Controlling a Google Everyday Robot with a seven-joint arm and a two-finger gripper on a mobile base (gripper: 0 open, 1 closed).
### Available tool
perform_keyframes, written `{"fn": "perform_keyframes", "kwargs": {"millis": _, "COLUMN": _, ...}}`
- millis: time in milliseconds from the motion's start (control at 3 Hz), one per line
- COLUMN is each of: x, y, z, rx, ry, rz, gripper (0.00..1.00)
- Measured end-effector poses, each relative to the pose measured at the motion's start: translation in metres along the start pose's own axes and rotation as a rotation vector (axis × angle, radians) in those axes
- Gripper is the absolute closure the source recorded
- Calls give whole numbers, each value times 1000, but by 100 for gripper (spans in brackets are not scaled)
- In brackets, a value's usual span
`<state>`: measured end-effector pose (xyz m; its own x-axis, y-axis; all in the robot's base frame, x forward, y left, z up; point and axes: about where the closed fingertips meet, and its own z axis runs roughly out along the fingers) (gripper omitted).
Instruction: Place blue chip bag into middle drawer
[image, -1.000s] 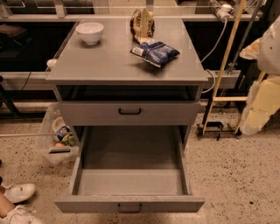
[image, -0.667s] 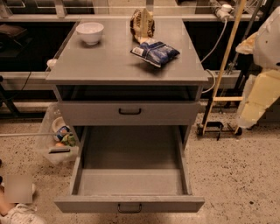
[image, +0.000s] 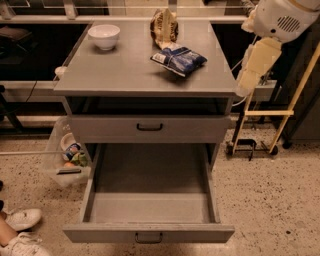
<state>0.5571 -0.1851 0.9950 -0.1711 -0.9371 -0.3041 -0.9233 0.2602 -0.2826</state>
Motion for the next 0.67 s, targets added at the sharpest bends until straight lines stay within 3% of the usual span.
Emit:
{"fn": "perform_keyframes", "kwargs": {"millis": 333, "x": -37, "y": -47, "z": 26, "rx": 20, "ry": -82, "rz": -2, "gripper": 0}}
{"fn": "perform_keyframes", "kwargs": {"millis": 667, "x": -73, "y": -76, "z": 61, "rx": 8, "ry": -179, "rz": -16, "gripper": 0}}
